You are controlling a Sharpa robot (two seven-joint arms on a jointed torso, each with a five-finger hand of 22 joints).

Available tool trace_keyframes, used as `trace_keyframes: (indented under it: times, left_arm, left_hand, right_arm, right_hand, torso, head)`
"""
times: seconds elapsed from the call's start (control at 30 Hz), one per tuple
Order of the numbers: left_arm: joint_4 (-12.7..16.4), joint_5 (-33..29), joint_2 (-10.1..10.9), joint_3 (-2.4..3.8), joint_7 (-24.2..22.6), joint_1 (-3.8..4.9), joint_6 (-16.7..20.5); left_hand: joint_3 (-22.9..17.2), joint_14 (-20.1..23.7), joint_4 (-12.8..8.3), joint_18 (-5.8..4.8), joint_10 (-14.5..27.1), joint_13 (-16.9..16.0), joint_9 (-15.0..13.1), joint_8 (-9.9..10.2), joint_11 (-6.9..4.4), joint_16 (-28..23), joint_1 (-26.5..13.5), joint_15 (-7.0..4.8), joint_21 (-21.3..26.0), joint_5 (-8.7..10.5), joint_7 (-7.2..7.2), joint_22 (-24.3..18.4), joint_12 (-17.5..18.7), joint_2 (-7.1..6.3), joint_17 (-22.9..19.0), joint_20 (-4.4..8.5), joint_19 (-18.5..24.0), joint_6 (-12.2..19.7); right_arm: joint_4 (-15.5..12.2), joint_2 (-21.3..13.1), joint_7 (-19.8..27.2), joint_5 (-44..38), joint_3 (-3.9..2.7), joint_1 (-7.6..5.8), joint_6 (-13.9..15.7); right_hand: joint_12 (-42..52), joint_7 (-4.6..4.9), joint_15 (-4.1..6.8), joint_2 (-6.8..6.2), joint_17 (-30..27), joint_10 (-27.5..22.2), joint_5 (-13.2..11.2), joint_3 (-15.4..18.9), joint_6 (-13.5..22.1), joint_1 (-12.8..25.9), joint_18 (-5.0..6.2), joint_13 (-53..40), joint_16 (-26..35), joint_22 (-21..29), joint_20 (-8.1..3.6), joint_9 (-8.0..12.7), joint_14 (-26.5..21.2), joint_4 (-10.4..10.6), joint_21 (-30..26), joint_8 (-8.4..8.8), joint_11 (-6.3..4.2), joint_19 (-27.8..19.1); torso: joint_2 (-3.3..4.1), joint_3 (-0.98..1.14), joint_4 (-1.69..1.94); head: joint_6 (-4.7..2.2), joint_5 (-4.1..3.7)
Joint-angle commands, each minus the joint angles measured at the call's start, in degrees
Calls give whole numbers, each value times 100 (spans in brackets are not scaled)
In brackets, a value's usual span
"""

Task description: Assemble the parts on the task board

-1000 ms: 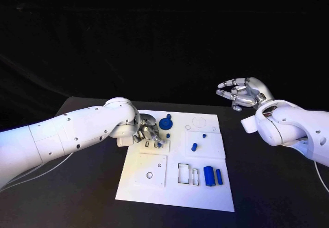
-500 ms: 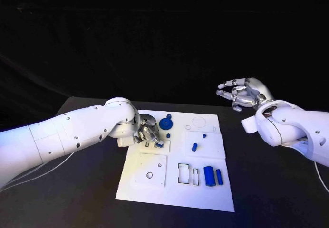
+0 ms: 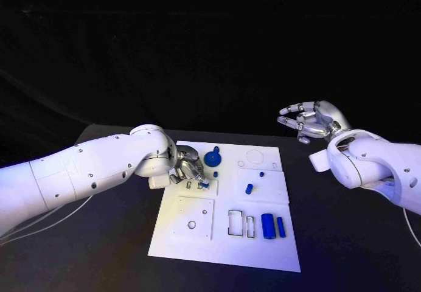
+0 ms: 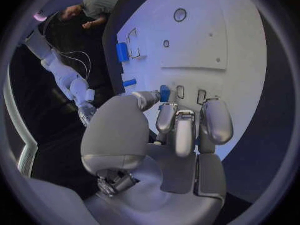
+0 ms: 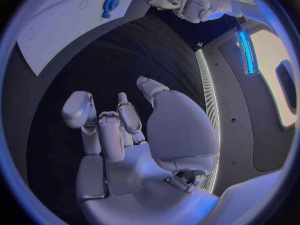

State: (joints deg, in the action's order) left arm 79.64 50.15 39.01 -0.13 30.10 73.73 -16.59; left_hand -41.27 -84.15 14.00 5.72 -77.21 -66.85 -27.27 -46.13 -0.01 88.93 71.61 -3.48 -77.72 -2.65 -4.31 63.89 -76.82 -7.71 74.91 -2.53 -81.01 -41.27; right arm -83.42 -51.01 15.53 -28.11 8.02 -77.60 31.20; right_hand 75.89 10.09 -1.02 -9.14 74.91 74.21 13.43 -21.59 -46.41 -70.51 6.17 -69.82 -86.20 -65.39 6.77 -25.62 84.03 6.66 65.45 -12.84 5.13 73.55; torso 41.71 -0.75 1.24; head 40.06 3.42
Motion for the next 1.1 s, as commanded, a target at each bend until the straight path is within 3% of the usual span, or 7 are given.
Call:
trace_keyframes:
  times: [0.03,0.17,0.27,0.33,0.47,0.57,1.1]
  left_arm:
    - [110,-137,66,14,-96,-1,294]
    - [245,-79,164,21,-128,-4,507]
    - [333,10,225,23,-150,-7,672]
    - [379,107,256,23,-161,-11,769]
    - [437,328,297,13,-171,-23,875]
    - [450,502,310,-4,-168,-42,873]
    - [357,1035,217,-65,-143,-131,775]
  left_hand:
    - [-837,-524,-785,-76,-34,-42,-607,-624,-31,15,-99,-44,-25,-43,17,24,-17,-49,1264,43,-3,-6]
    - [-966,-529,-855,-80,-90,-87,-639,-669,-48,21,-203,-57,-38,-147,35,47,-48,-132,1279,52,-16,-54]
    - [-1050,-534,-910,-83,-164,-151,-694,-744,-78,29,-380,-83,-52,-757,68,71,-88,-268,1298,73,-30,-131]
    - [-1066,-537,-936,-83,-206,-203,-720,-768,-92,35,-432,-97,-50,-917,84,67,-120,-304,1311,82,-30,-153]
    - [-1080,-539,-951,-81,-243,-237,-755,-803,-114,39,-518,-115,-45,-1058,110,58,-140,-337,1321,96,-28,-198]
    - [-1112,-541,-969,-80,-195,-95,-801,-848,-144,42,-628,-139,-44,-1297,139,57,-56,-367,1329,119,-30,-229]
    - [-1109,-543,-989,-78,-217,-64,-891,-965,-188,45,-779,-177,-36,-1473,196,47,-37,-409,1334,149,-30,-304]
  right_arm:
    - [1,-3,30,-42,2,7,-77]
    - [1,-12,36,-39,2,10,-76]
    - [3,-18,41,-36,3,13,-76]
    - [5,-21,44,-35,4,15,-76]
    - [10,-25,49,-34,5,27,-78]
    - [15,-27,54,-31,6,39,-79]
    - [25,-28,62,-25,7,67,-87]
  right_hand:
    - [1,-7,25,43,99,21,16,-8,5,30,33,7,35,3,1,6,272,34,-17,-20,-5,-35]
    - [1,-7,25,43,99,21,16,-8,5,30,33,7,35,3,1,6,272,34,-17,-20,-5,-35]
    - [1,-7,25,43,99,21,16,-8,5,30,33,7,35,3,1,6,272,34,-17,-20,-5,-35]
    - [1,-7,25,43,99,21,16,-8,5,30,33,7,35,3,1,6,272,34,-17,-20,-5,-35]
    - [1,-7,25,43,99,21,16,-8,5,30,33,7,35,3,1,6,272,34,-17,-20,-5,-35]
    - [-3,-7,25,48,95,19,28,-5,6,41,33,13,37,6,1,8,272,45,-22,-25,-5,-35]
    - [-6,-8,26,53,96,16,57,-6,10,44,33,20,39,9,0,11,272,52,-28,-31,-5,-35]
  torso:
    - [-5,3,5]
    - [-2,2,1]
    - [-5,3,3]
    - [-5,5,5]
    - [-10,6,9]
    - [-9,4,12]
    - [4,-2,-6]
  head:
    - [-2,5]
    - [-3,-1]
    - [2,1]
    - [2,3]
    - [7,8]
    - [16,19]
    - [27,55]
